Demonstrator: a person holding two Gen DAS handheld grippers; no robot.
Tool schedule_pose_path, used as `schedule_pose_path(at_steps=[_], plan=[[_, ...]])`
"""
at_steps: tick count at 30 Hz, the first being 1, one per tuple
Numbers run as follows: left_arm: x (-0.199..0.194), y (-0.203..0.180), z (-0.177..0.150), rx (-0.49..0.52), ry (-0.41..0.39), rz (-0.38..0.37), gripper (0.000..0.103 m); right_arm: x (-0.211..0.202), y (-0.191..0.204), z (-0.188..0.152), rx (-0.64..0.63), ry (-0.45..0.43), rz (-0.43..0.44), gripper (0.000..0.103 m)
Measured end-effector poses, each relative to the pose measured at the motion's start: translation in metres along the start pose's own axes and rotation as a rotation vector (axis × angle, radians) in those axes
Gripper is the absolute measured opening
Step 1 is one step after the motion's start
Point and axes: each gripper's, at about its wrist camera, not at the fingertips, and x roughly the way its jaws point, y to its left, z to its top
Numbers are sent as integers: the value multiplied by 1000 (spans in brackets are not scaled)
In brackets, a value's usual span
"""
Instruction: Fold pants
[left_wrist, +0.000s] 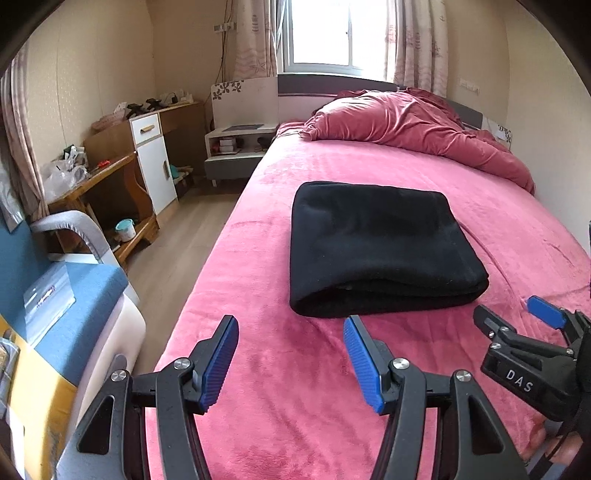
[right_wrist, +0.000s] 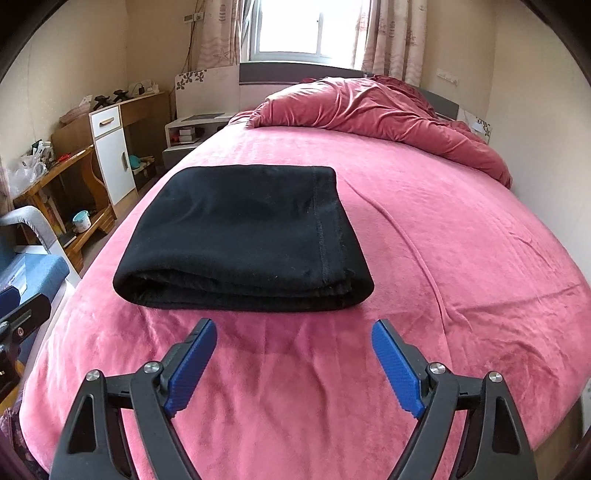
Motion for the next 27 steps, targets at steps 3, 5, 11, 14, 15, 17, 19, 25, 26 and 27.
schedule_pose_path(at_steps=[3, 5, 11, 14, 15, 17, 19, 25, 26, 27], plan=[[1, 1, 0, -14, 13, -13, 61, -1, 0, 0, -1, -4, -1, 86], [2, 1, 0, -13, 13, -10, 61, -2, 1, 0, -4, -7, -1, 87], [3, 4, 0, -20, 18, -11, 61, -3, 3, 0, -8, -7, 2, 87], [3, 4, 0, -20, 20, -10, 61, -3, 3, 0, -9, -8, 3, 87], [3, 4, -1, -21, 19, -10, 61, -3, 3, 0, -8, -8, 2, 87], [3, 4, -1, -23, 20, -13, 61, -4, 3, 1, -7, -9, 2, 87], [3, 4, -1, -24, 18, -10, 61, -4, 3, 1, -7, -10, 2, 87], [1, 4, -2, -25, 15, -5, 61, -5, 5, 0, -13, -13, 4, 87], [0, 4, -2, -25, 14, -6, 61, -5, 5, 0, -15, -14, 2, 87], [0, 5, -2, -26, 13, -5, 61, -5, 5, 1, -15, -16, 3, 87]])
